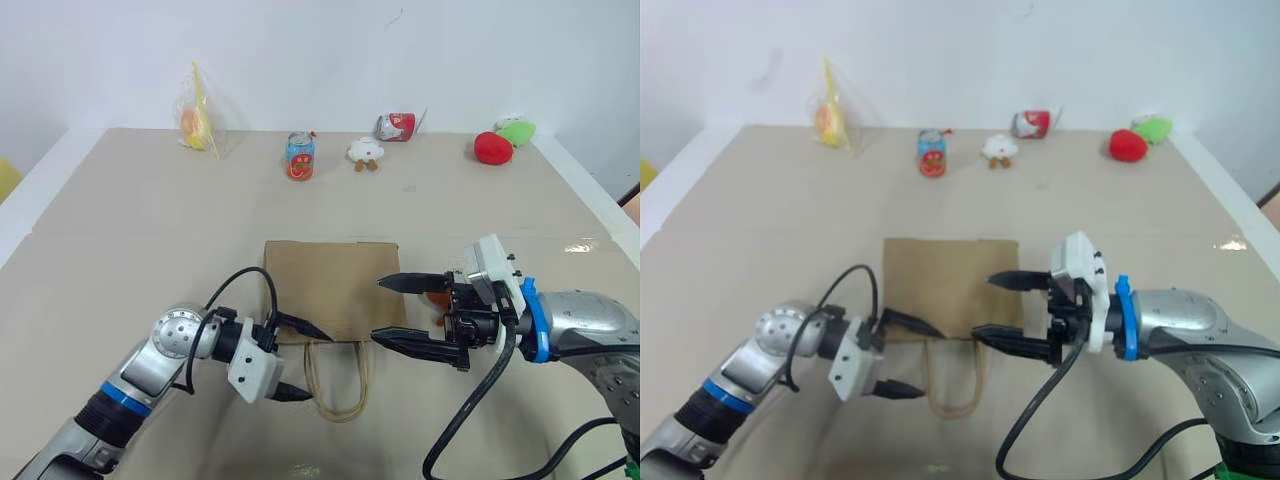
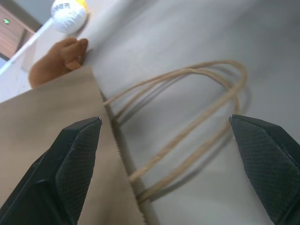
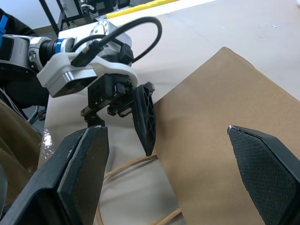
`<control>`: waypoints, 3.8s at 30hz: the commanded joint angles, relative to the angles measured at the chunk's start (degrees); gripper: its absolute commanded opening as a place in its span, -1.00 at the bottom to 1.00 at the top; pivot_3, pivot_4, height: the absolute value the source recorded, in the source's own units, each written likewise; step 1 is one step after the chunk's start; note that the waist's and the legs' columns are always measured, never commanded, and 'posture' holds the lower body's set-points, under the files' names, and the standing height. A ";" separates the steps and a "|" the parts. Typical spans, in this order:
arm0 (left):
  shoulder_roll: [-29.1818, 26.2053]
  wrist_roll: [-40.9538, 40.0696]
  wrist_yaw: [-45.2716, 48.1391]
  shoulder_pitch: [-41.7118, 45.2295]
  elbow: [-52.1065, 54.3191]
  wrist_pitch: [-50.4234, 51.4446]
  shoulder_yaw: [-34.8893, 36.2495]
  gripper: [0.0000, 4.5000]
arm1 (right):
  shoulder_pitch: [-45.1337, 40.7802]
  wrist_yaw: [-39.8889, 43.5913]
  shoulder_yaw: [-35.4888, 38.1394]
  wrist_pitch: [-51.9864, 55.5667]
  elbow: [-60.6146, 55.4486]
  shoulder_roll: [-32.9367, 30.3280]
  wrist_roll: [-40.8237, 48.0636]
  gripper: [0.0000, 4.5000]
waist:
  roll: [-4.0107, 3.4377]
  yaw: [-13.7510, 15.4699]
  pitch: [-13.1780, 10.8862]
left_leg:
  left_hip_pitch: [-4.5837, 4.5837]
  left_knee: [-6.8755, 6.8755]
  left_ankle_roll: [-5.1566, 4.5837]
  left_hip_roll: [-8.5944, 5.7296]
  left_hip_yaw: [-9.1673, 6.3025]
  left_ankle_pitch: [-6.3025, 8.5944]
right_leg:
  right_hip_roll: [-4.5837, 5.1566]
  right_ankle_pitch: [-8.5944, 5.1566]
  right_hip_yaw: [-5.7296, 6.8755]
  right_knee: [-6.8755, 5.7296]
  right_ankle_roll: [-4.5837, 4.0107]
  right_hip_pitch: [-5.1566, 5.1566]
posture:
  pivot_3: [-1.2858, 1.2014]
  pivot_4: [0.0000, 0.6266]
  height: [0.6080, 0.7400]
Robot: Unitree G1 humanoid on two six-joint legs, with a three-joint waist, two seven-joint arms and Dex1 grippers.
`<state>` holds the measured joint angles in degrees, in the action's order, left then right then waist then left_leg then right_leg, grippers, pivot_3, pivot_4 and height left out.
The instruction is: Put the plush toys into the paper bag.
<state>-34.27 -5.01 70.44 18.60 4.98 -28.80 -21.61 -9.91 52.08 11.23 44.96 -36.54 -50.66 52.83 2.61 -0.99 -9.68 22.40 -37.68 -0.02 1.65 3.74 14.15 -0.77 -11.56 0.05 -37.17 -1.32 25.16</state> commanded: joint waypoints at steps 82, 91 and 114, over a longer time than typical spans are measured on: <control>0.29 -20.95 -10.38 9.42 0.80 30.68 15.43 -0.99 | 0.87 -4.04 4.11 -0.54 0.03 -2.61 3.12 1.00 | -0.01 -0.14 0.01 | 0.03 -0.35 -0.07 0.02 0.02 -0.04 | -0.03 0.17 -0.05 -0.01 0.25 -0.09 | 0.03 -0.52 1.00; 5.89 -21.68 -22.92 14.85 2.00 41.25 18.50 -0.99 | -5.75 -6.46 -3.36 -0.35 0.90 1.69 0.81 1.00 | -0.01 -0.06 0.01 | 0.07 -0.47 -0.08 0.01 0.03 -0.05 | -0.01 0.22 -0.07 -0.01 0.33 -0.10 | 0.03 -0.52 1.00; 11.16 -22.50 -33.34 11.82 13.97 53.21 18.04 -1.00 | -15.17 -25.18 -15.63 0.62 6.35 19.47 -13.42 -0.97 | 0.00 -0.10 0.00 | 0.15 -0.52 -0.07 -0.01 0.05 -0.05 | 0.01 0.26 -0.13 -0.07 0.28 -0.02 | 0.03 -0.52 1.00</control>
<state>-23.48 -27.53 38.04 30.94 16.45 24.21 -4.49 -22.96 31.14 -4.37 45.44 -30.50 -34.66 41.35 2.61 -1.09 -9.67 22.55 -38.19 -0.10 1.64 3.80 14.10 -0.76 -11.30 -0.09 -37.24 -1.05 25.14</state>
